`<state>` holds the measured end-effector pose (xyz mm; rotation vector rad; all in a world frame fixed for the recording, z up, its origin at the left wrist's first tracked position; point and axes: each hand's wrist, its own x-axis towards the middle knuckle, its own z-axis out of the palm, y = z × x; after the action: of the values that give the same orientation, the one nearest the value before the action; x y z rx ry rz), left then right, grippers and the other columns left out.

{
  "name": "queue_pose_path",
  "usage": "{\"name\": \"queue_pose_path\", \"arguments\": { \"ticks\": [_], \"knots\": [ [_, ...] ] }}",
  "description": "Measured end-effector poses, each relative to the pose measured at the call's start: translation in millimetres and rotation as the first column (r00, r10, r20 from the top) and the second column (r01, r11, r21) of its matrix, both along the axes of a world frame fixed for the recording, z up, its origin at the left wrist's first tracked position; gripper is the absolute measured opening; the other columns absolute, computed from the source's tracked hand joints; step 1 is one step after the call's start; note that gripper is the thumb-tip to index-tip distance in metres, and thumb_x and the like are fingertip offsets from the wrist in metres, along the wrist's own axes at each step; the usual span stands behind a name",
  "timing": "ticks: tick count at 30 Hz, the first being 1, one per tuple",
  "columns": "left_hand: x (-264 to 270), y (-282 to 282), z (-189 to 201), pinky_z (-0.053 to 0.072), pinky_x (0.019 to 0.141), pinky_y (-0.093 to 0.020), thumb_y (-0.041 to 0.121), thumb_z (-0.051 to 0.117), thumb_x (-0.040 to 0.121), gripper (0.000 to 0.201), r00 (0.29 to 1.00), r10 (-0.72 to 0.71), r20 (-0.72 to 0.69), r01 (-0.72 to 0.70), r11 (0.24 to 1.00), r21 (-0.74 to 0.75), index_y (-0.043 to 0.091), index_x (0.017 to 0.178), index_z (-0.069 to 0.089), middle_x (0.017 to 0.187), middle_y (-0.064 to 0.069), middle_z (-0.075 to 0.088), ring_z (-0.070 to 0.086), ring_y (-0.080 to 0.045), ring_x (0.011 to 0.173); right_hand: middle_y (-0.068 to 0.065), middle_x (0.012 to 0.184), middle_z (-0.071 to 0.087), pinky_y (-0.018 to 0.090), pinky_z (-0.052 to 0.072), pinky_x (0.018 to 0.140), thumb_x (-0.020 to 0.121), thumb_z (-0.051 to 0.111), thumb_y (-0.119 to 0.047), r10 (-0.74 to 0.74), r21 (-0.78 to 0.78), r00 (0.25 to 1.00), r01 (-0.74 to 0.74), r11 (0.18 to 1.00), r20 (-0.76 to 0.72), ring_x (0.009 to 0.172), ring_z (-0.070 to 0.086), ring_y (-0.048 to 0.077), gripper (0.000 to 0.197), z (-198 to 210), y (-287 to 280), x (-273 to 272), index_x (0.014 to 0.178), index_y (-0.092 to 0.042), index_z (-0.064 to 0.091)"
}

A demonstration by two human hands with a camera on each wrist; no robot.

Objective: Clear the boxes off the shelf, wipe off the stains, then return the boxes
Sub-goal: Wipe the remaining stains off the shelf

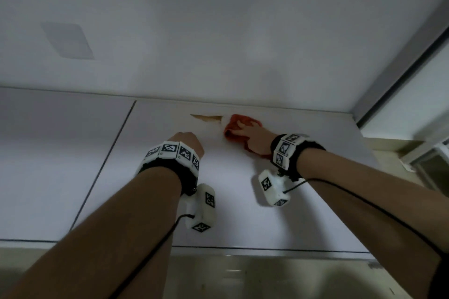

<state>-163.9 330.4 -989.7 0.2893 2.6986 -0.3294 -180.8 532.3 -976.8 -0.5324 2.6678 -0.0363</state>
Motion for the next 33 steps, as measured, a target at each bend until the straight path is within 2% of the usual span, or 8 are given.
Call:
{"name": "queue_pose_path", "arguments": {
  "ticks": [2,9,17,20,23,25,28,33],
  "knots": [
    [1.7,-0.2,1.2,0.050,0.075,-0.026,0.017,0.053,0.083,0.023,1.000,0.020,0.009,-0.019,1.000,-0.016,0.009,0.094,0.072,0.100,-0.007,0.068,0.058,-0.021,0.077,0.005,0.159,0.005,0.026,-0.002,0.117,0.093,0.041,-0.003,-0.045,-0.003,0.998,0.045,0.999,-0.045,0.148,0.002,0.024,0.064,-2.6,24.4,-1.2,0.149,-0.023,0.020],
    [7.9,-5.9,5.6,0.055,0.080,-0.031,0.018,0.058,0.078,0.021,0.998,0.050,0.027,-0.051,0.998,0.043,0.010,0.093,0.070,0.100,-0.006,0.066,0.066,-0.024,0.091,0.006,0.159,-0.011,0.049,0.000,0.119,0.100,0.033,-0.025,-0.367,0.135,0.930,0.363,0.922,0.002,0.145,-0.004,0.041,0.060,7.6,25.4,-19.8,0.151,-0.031,0.002],
    [6.9,5.6,13.3,0.048,0.077,-0.026,0.013,0.051,0.088,0.020,0.987,0.152,-0.052,-0.144,0.980,0.138,0.005,0.093,0.069,0.105,-0.011,0.068,0.065,-0.026,0.099,0.010,0.159,0.001,0.046,0.001,0.117,0.101,0.028,-0.027,-0.065,0.111,0.998,0.068,0.992,-0.023,0.146,0.001,0.034,0.053,15.8,-44.4,6.2,0.151,-0.026,0.010],
    [9.0,15.9,18.1,0.047,0.080,-0.028,0.009,0.046,0.092,0.025,0.980,0.168,-0.104,-0.157,0.981,0.112,0.006,0.069,0.055,0.110,-0.014,0.066,0.063,-0.027,0.103,0.003,0.160,-0.007,0.049,-0.002,0.117,0.099,0.036,-0.021,-0.026,0.102,0.997,0.018,0.995,0.076,0.145,-0.007,0.036,0.060,18.6,-39.7,25.9,0.151,-0.033,0.008],
    [11.0,14.8,18.6,0.041,0.068,-0.025,0.010,0.048,0.091,0.035,0.963,0.256,-0.086,-0.237,0.954,0.185,0.012,0.057,0.040,0.085,-0.008,0.063,0.058,-0.021,0.076,0.002,0.160,0.001,0.038,-0.004,0.117,0.097,0.040,-0.014,0.042,0.033,0.996,-0.044,0.998,0.079,0.147,-0.002,0.027,0.060,19.2,-18.7,42.9,0.150,-0.030,0.016],
    [11.6,8.5,14.7,0.039,0.068,-0.023,0.011,0.050,0.089,0.028,0.980,0.194,-0.052,-0.186,0.974,0.130,0.011,0.060,0.049,0.068,-0.005,0.051,0.052,-0.018,0.070,0.002,0.160,0.004,0.034,-0.003,0.117,0.095,0.043,-0.014,-0.007,-0.037,0.997,0.010,0.999,0.077,0.148,0.001,0.024,0.060,13.4,3.0,44.3,0.149,-0.028,0.022],
    [12.9,3.2,13.5,0.044,0.068,-0.022,0.014,0.053,0.086,0.017,0.995,0.102,0.017,-0.102,0.994,0.034,0.009,0.084,0.069,0.079,-0.003,0.060,0.063,-0.022,0.083,0.001,0.159,0.007,0.032,0.000,0.120,0.091,0.040,-0.029,-0.155,-0.004,0.988,0.155,0.988,0.002,0.148,0.002,0.022,0.060,8.0,38.6,35.9,0.149,-0.029,0.024],
    [18.5,0.8,13.6,0.049,0.068,-0.023,0.016,0.057,0.081,0.013,0.998,0.055,0.003,-0.055,0.997,0.047,0.009,0.080,0.069,0.072,-0.001,0.056,0.066,-0.022,0.081,0.005,0.159,-0.008,0.046,-0.002,0.119,0.101,0.026,-0.039,-0.414,0.104,0.910,0.408,0.907,0.039,0.146,-0.005,0.036,0.053,15.9,48.9,25.9,0.151,-0.035,0.009]
  ]
}}
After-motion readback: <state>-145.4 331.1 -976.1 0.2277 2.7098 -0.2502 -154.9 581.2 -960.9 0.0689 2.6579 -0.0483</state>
